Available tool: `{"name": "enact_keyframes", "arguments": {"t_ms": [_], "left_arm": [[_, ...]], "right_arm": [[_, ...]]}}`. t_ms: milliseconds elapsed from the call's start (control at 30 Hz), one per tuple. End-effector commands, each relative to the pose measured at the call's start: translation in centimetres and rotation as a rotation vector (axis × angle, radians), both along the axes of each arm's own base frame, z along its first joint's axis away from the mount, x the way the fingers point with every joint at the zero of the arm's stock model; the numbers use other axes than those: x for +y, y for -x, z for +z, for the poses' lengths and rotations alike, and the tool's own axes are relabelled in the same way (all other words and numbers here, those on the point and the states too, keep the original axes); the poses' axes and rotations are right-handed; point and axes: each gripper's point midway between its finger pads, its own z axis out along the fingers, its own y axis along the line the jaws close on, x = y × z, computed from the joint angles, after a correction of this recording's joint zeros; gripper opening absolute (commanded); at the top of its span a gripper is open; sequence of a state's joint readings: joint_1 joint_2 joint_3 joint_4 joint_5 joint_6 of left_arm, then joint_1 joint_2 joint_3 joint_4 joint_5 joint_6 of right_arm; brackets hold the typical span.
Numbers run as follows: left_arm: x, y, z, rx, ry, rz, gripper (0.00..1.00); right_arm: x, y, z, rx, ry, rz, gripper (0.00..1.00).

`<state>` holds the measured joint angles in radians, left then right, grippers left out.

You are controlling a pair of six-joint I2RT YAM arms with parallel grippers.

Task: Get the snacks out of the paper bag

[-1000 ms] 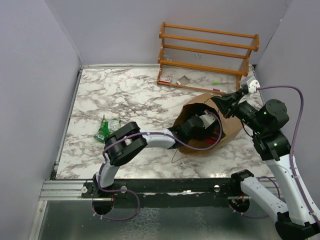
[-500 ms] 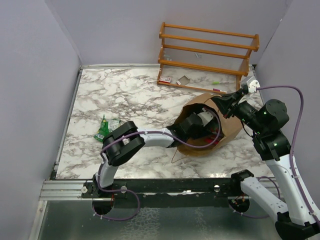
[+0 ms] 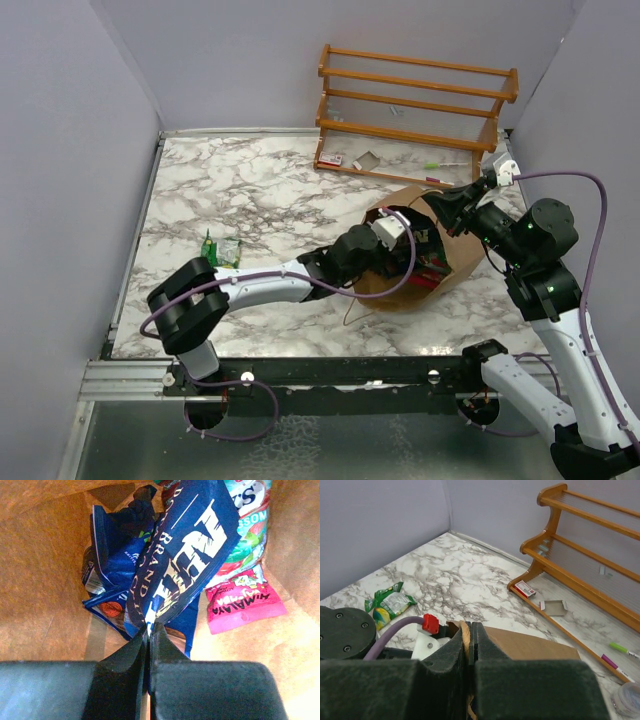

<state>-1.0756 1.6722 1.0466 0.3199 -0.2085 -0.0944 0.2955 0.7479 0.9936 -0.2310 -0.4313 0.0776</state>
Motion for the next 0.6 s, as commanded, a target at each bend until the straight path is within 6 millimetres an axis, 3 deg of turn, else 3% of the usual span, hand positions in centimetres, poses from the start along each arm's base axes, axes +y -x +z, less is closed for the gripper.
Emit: {"name": "enact_keyframes", "arguments": {"t_ms": [0, 233, 567], "left_arm": [[-0.1, 1.4, 1.6, 0.030, 0.065, -0.041, 0.00], [0.9, 3.4, 2.8, 0.074, 0.097, -0.092, 0.00], [4.8, 5.7, 7.2, 0.066, 0.204, -0.082, 0.00]], "right_arm": [[0.0, 0.2, 1.5, -0.045, -0.016, 0.000, 0.02], [-0.3, 0.3, 1.7, -0.055, -0.012, -0.017, 0.02], [-0.4, 0.1, 1.7, -0.057, -0.009, -0.022, 0.02]]}}
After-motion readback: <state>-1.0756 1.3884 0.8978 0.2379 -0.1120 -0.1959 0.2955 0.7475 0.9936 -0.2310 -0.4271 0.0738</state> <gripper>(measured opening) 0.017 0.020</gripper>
